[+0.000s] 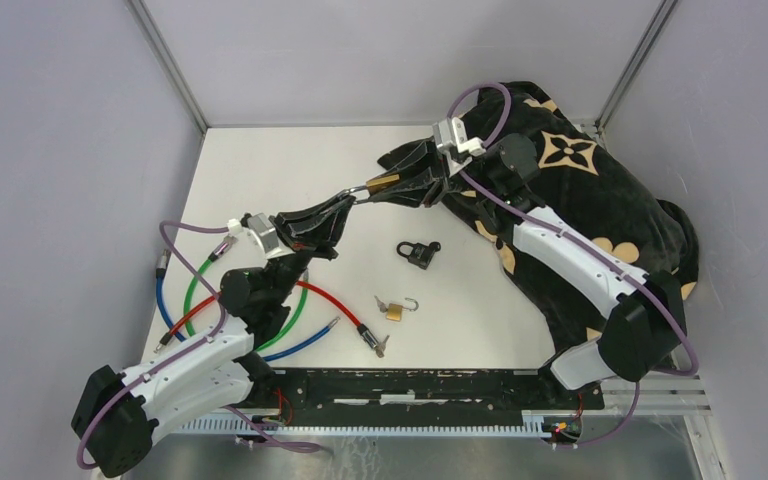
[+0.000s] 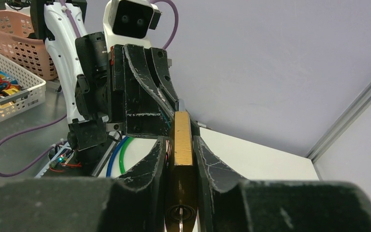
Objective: Lock with the key
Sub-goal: Lock the lock.
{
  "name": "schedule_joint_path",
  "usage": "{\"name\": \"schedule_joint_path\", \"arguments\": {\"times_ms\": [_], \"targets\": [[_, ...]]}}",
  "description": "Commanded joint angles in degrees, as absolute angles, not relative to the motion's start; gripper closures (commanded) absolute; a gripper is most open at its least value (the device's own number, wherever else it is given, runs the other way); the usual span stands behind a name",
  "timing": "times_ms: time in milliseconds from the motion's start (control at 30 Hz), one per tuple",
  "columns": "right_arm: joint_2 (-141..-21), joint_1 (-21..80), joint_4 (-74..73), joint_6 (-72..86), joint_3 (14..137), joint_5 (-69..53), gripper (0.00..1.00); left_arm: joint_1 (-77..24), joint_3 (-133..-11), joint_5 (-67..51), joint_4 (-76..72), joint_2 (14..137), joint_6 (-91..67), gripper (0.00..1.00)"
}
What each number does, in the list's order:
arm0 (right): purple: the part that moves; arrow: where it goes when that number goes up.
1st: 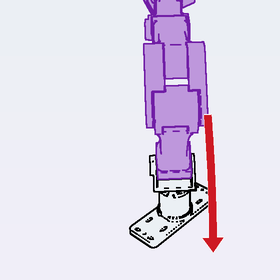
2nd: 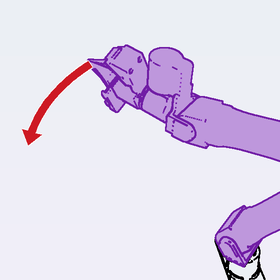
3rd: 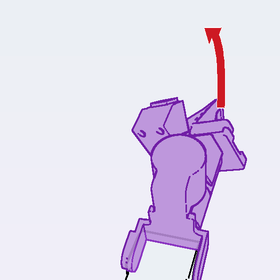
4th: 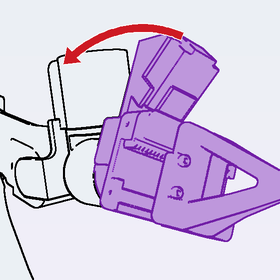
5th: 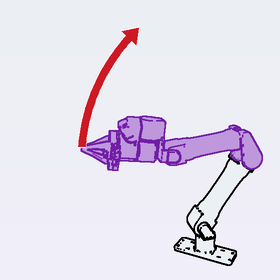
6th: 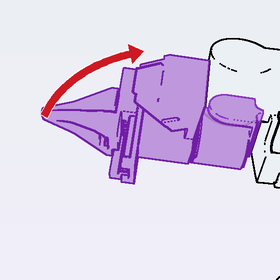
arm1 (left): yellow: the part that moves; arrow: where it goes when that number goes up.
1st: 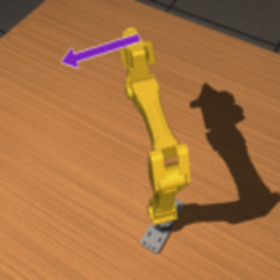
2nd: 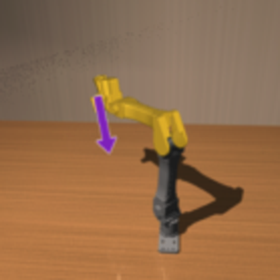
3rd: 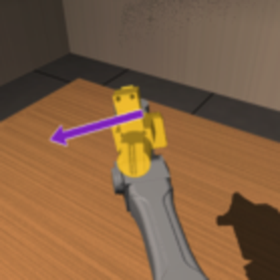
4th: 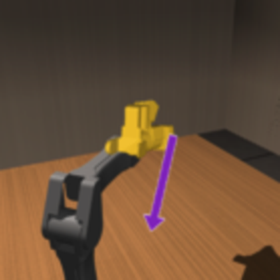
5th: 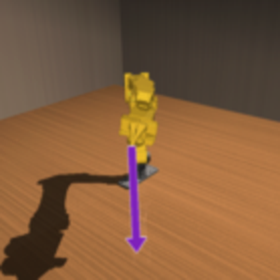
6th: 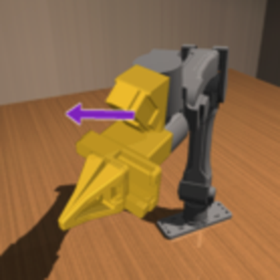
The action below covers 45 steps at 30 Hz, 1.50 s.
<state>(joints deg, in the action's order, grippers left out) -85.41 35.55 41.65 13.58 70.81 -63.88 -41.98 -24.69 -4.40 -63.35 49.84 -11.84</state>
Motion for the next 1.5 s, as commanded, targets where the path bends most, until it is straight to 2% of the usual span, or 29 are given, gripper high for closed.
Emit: {"name": "schedule_joint_path", "arguments": {"times_ms": [0,267,400,833,1000,1133,1167,1233,1267,1367,1467], "targets": [[-94.74,46.44,33.04,9.18,71.08,-57.22,1.00,-52.61,-29.17,-41.04,-51.59,55.93,-18.75,0.98],[-97.44,46.56,35.34,10.97,70.84,-59.06,1.00,-53.25,-29.31,-42.25,-51.94,55.42,-15.99,0.98],[-95.67,45.93,30.33,6.72,70.68,-59.67,1.00,-53.23,-29.26,-42.91,-50.62,54.03,-13.29,0.98],[-91.54,45.12,31.55,7.56,67.83,-58.34,1.00,-53.25,-28.03,-40.88,-50.24,52.28,-11.04,0.98],[-87.40,42.62,30.88,6.69,62.97,-56.93,1.00,-52.81,-26.17,-36.57,-50.39,49.28,-7.98,0.98],[-84.23,40.44,27.31,4.11,59.40,-57.72,0.99,-51.76,-23.13,-27.45,-52.48,46.27,-5.51,0.98],[-83.71,40.19,25.49,2.44,59.03,-58.23,0.94,-51.56,-22.33,-24.99,-53.19,45.41,-4.35,0.98],[-82.83,39.77,19.12,-2.73,59.06,-59.15,0.71,-50.80,-21.25,-22.29,-53.77,44.43,-2.98,0.98],[-82.40,39.65,16.45,-4.91,59.21,-59.60,0.66,-50.17,-20.88,-22.40,-53.57,43.95,-2.83,0.98],[-80.52,39.19,11.23,-9.84,58.79,-59.62,0.57,-49.05,-20.17,-23.62,-51.90,42.81,-3.14,0.98],[-78.36,38.27,10.11,-11.67,57.16,-58.16,0.53,-47.79,-19.25,-23.14,-51.17,41.86,-4.23,0.98]]}}
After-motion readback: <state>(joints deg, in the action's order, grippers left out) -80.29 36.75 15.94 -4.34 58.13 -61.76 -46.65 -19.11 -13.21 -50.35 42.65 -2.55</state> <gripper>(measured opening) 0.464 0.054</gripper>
